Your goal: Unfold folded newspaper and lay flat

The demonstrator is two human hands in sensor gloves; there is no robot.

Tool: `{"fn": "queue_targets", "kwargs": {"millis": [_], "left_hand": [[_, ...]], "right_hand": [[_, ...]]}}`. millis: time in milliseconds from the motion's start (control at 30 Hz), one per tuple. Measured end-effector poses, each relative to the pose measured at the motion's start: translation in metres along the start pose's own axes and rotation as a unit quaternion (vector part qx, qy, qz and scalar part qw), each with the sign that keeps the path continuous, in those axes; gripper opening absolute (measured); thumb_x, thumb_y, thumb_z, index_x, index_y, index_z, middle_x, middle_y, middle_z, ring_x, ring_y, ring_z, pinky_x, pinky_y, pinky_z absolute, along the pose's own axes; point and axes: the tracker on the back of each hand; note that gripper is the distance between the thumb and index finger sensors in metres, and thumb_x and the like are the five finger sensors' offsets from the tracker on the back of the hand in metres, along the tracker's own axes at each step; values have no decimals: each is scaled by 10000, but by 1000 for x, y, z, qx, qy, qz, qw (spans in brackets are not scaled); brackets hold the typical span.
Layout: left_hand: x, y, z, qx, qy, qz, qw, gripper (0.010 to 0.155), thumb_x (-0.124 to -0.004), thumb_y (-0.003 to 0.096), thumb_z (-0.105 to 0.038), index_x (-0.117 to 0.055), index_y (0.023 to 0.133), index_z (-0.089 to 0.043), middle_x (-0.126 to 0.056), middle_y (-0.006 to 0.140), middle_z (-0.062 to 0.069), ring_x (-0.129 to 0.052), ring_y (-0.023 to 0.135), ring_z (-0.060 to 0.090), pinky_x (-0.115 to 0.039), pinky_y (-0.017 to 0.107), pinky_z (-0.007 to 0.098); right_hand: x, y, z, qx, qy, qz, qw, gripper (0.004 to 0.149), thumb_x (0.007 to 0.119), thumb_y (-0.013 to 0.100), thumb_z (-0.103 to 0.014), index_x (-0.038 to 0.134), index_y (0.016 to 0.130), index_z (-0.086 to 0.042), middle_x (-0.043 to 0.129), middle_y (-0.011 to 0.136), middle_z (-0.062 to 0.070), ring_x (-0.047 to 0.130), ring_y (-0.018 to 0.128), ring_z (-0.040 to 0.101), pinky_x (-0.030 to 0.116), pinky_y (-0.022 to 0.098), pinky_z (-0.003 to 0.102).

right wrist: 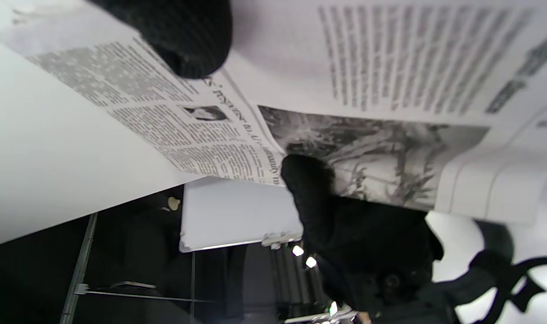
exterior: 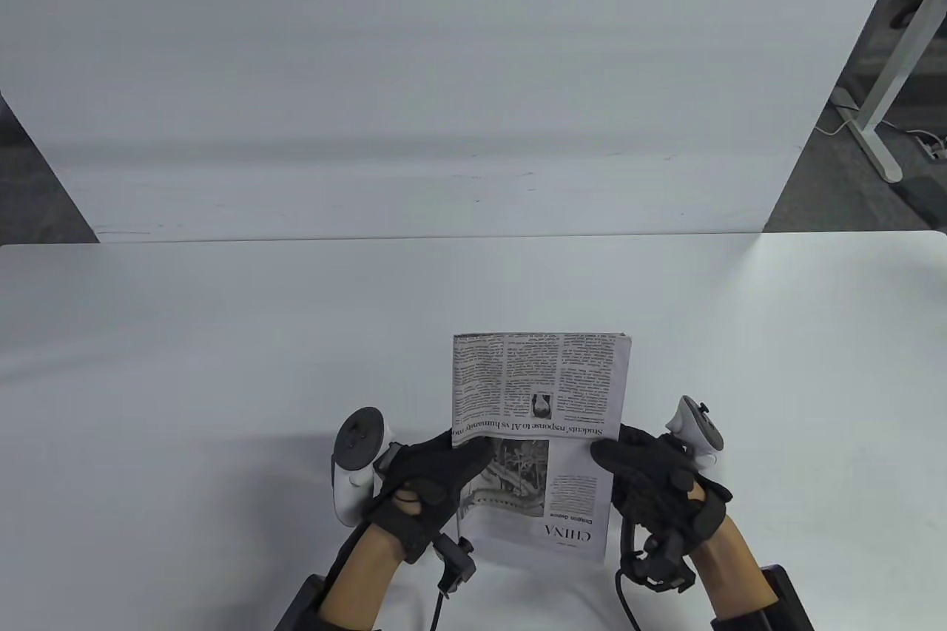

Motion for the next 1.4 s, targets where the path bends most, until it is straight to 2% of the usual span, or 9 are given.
{"fn": "queue_targets", "kwargs": {"millis": [133,233,300,367,500,700,900,1200,1400], "left_hand": [[12,-8,-4,1,62,-92,994,572,-768,487,-473,-700,1010,-250,-787,1041,116,-751,960,521,-567,675,659],[17,-21,-14,-32,164,-226,960,638,-791,470,-486,-634,1047,-263,-625,1122,155,-650,986,574,-512,679,687],[13,-23,-24,-64,250,-241,936,691,-776,475,-505,-521,1080,-293,-495,1165,143,-590,1003,579,-491,685,691],[5,-22,-29,-76,298,-222,925,719,-748,476,-537,-448,1090,-313,-434,1179,123,-586,1017,549,-508,691,676],[-24,-16,-26,-123,207,-142,960,731,-763,479,-513,-455,1093,-261,-418,1173,165,-566,1021,563,-495,681,701],[-53,-12,-22,-128,160,-50,977,864,-772,468,-569,-302,1097,-209,-282,1164,207,-457,1065,591,-472,692,737],[-44,-11,-16,-130,138,-68,980,791,-797,470,-493,-406,1088,-189,-433,1133,233,-598,1002,588,-610,674,658],[-38,-7,-15,-132,92,-53,986,714,-756,481,-473,-503,1073,-164,-504,1099,260,-622,967,576,-674,650,632],[-38,-5,-11,-120,49,-34,991,669,-716,489,-458,-540,1065,-167,-492,1101,248,-579,975,569,-668,659,628]], "right_hand": [[-7,-6,-9,-6,-18,43,999,491,755,517,-296,678,1000,-249,782,1033,188,804,859,555,734,558,657],[-11,-15,-22,-17,-89,131,987,495,745,519,-303,664,1005,-258,774,1041,176,804,871,539,718,573,661],[-8,-19,-28,-29,-120,177,976,502,735,522,-305,641,1014,-269,741,1065,163,772,898,539,684,595,670],[2,-22,-34,-41,-174,226,958,512,725,522,-309,614,1021,-275,710,1083,158,749,921,529,662,616,671],[32,-19,-31,-61,-281,267,920,523,715,514,-312,591,1022,-281,684,1093,149,732,939,523,644,628,678],[80,-5,-5,-95,-397,230,883,576,750,468,-308,562,1013,-300,584,1117,187,648,968,555,616,619,712],[82,2,5,-79,-379,172,906,735,821,430,-307,424,1047,-262,379,1146,220,474,999,606,552,613,753],[72,2,2,-73,-333,155,927,796,878,413,-388,428,1057,-261,382,1159,197,480,1002,605,544,621,751],[70,0,1,-79,-360,168,914,835,909,393,-409,432,1054,-228,423,1155,188,531,998,587,559,623,742]]}}
Point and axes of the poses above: the tracker on the back of each hand, its own z axis roughly to the little-finger side, its own y axis roughly from the wrist to the fingertips, x = y × z
